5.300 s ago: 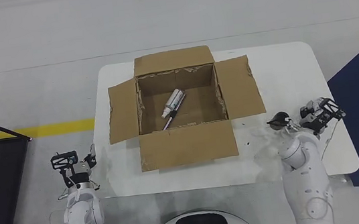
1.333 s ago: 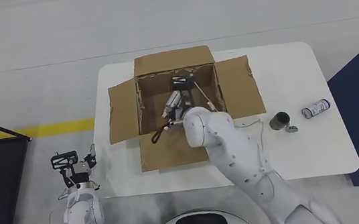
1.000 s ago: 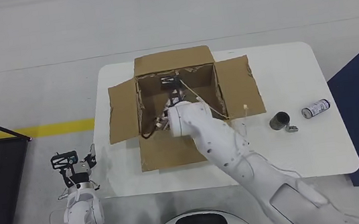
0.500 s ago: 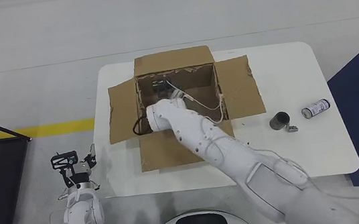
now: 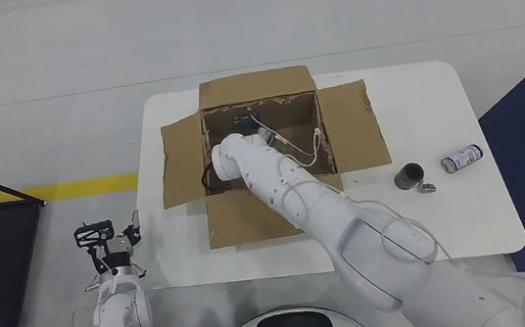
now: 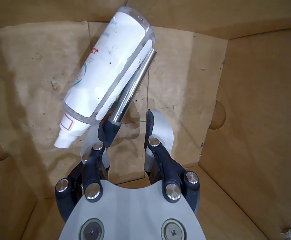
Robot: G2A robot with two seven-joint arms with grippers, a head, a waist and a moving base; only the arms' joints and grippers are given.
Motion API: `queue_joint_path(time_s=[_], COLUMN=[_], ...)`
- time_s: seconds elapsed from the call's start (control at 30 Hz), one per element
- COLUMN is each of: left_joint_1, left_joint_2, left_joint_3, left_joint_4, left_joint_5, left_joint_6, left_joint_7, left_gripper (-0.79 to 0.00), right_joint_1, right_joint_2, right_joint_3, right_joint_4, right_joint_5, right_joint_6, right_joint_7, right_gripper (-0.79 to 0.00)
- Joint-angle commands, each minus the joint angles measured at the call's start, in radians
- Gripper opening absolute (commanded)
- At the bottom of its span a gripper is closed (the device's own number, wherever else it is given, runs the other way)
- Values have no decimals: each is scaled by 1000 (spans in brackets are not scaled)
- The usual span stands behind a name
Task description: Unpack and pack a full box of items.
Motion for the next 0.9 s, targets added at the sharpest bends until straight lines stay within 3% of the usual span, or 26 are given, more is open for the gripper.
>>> queue_joint_path(time_s=[0.0, 0.23, 0.33, 0.63, 0.73, 0.77, 0.8, 0.83, 0.87], left_joint_1=[0, 0, 0, 0, 0, 0, 0, 0, 0], left_joint_2=[0, 0, 0, 0, 0, 0, 0, 0, 0], left_joint_3=[0, 0, 0, 0, 0, 0, 0, 0, 0], left_joint_4=[0, 0, 0, 0, 0, 0, 0, 0, 0], left_joint_5=[0, 0, 0, 0, 0, 0, 0, 0, 0], left_joint_6=[0, 0, 0, 0, 0, 0, 0, 0, 0], left_joint_7=[0, 0, 0, 0, 0, 0, 0, 0, 0], left_gripper=[0, 0, 0, 0, 0, 0, 0, 0, 0], right_joint_1=[17, 56, 59, 37, 6, -10, -29, -36, -36], right_joint_2=[-10, -34, -41, -13, 16, 26, 38, 41, 41], right_joint_3=[7, 27, 31, 106, 147, 159, 176, 182, 182], right_joint_4=[34, 106, 101, 17, -41, -71, -112, -131, -131], right_joint_5=[9, 29, 36, 82, 86, 74, 74, 75, 75], right_joint_6=[0, 4, 8, 40, 20, 27, 21, 15, 15], right_joint_7=[0, -4, -8, -68, -88, -98, -100, -98, -98], right_gripper=[-462, -582, -696, -686, -603, -474, -403, 0, 0])
